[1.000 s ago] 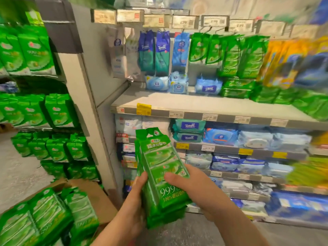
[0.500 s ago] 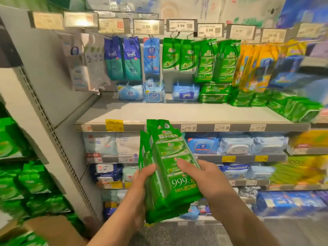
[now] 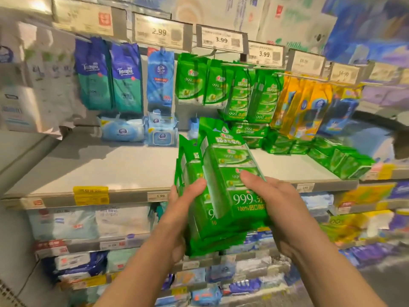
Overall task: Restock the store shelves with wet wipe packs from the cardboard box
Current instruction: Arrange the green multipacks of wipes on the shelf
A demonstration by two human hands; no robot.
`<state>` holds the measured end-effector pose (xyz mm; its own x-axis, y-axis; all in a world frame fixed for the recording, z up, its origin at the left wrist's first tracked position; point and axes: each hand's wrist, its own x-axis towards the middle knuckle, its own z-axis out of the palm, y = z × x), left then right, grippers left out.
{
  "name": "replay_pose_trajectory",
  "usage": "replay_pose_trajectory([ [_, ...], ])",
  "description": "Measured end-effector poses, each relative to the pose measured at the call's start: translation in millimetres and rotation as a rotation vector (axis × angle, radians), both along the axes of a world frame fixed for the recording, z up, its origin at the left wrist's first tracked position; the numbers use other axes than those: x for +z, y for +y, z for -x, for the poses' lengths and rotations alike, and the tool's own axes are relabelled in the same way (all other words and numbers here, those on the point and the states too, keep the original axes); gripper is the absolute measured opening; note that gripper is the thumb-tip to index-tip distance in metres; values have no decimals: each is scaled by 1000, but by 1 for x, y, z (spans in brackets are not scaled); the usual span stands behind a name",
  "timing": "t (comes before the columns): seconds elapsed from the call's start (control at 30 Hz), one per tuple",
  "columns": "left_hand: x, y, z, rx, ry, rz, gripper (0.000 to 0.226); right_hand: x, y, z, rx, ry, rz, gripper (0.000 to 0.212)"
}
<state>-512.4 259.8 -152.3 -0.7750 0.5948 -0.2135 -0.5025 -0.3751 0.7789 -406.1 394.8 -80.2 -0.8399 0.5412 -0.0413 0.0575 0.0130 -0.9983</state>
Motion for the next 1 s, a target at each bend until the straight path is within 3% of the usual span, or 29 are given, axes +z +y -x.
replay_pose_trajectory([
  [0.07, 5, 7, 16, -50, 19, -17, 90, 2, 8, 13, -14, 6, -9, 60],
  [0.17, 14, 18, 36, -117, 2, -26, 88, 6, 22, 28, -41, 50, 12, 47],
  [0.33, 25, 33, 55, -195, -13, -70, 55, 9, 56, 46, -35, 181, 239, 37],
  [0.4, 26, 40, 61, -192, -9, -42, 52, 7, 73, 53, -47, 221, 261, 39],
  [0.53, 25, 58, 74, -115, 22, 46, 63, -1, 115, 62, -73, 305, 168, 29],
  [0.7, 29, 85, 81, 48, 52, 84, 62, -11, 166, 71, -10, 328, -140, 36],
  [0.83, 37, 108, 83, 170, 50, 40, 61, -8, 194, 76, 8, 452, -323, 32],
  [1.0, 38, 131, 81, 251, 77, 1, 48, -16, 222, 92, 84, 612, -229, 37],
])
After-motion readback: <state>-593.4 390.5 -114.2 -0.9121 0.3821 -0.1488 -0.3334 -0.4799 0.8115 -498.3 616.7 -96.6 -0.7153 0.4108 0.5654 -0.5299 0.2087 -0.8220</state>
